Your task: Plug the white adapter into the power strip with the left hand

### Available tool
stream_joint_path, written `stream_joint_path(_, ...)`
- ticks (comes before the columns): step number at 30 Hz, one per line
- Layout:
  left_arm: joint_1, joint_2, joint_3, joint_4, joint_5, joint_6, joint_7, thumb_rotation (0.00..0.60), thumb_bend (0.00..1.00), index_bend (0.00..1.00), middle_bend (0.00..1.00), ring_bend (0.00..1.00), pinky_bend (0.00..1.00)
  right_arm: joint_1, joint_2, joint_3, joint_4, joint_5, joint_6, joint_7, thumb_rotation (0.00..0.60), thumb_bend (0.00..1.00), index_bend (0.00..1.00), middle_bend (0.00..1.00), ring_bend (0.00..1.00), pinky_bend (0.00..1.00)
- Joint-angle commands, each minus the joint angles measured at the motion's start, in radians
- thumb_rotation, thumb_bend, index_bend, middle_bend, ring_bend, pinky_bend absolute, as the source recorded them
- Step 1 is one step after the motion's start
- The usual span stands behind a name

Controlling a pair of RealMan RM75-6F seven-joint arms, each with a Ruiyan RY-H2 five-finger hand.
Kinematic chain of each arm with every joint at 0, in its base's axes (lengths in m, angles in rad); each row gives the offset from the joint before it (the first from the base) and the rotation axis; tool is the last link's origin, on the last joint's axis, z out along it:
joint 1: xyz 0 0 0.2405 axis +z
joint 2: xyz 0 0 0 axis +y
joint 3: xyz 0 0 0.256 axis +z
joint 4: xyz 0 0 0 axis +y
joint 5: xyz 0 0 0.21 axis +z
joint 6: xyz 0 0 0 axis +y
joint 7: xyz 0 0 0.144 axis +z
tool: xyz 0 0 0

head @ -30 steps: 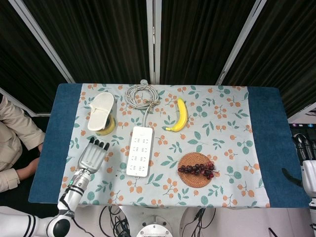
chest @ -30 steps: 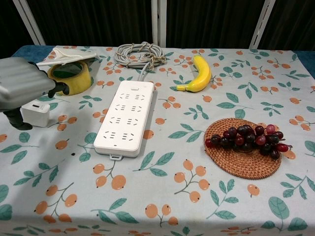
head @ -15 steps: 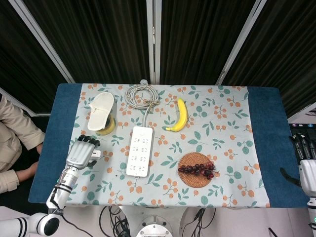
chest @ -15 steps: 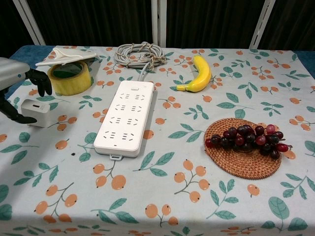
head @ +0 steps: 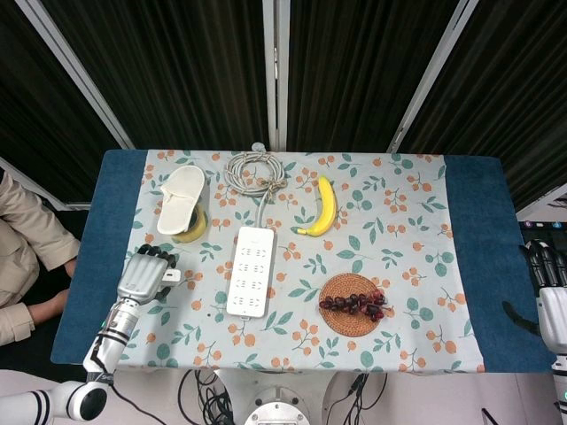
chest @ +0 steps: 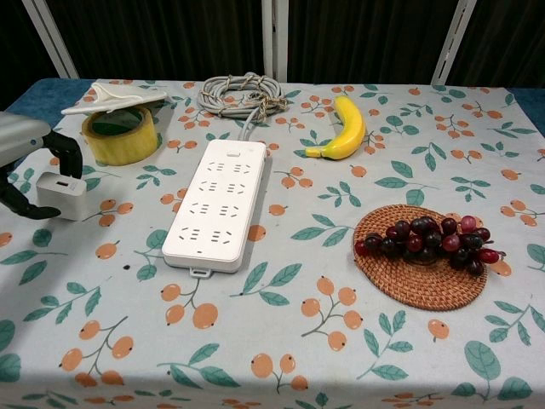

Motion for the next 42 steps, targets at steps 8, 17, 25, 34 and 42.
stream_joint_path(8,-0.002,0.008,-0.007,-0.008,-0.029,-0.027,0.022,0.6,0.23,0.42,0.41,0.25,0.23,0.003,-0.001,0.001,0.0,0.004,-0.007,-0.001,0.6,0.12,0.0,0.01,0.0,0.0)
stream_joint_path(17,-0.003,0.006,-0.025,0.0,-0.022,-0.033,-0.011,0.6,0.3,0.5,0.53,0.35,0.28,0.004,-0.001,0.002,-0.002,0.007,-0.009,-0.005,0.6,0.12,0.0,0.01,0.0,0.0)
stream_joint_path(25,0.018,0.004,-0.049,0.027,0.132,0.002,-0.299,0.6,0.47,0.64,0.69,0.54,0.64,0.003,0.002,0.003,-0.011,0.002,-0.002,-0.013,0.6,0.12,0.0,0.01,0.0,0.0)
stream_joint_path(34,-0.03,0.003,-0.089,-0.003,0.243,-0.021,-0.487,0.6,0.49,0.64,0.7,0.59,0.75,0.003,0.02,0.002,-0.032,-0.014,0.009,-0.031,0.6,0.12,0.0,0.01,0.0,0.0)
stream_joint_path(42,-0.116,-0.107,-0.151,0.09,0.224,-0.092,-0.545,0.6,0.51,0.65,0.71,0.59,0.75,-0.004,0.053,0.005,-0.056,-0.013,0.02,-0.029,0.6,0.12,0.0,0.01,0.0,0.0)
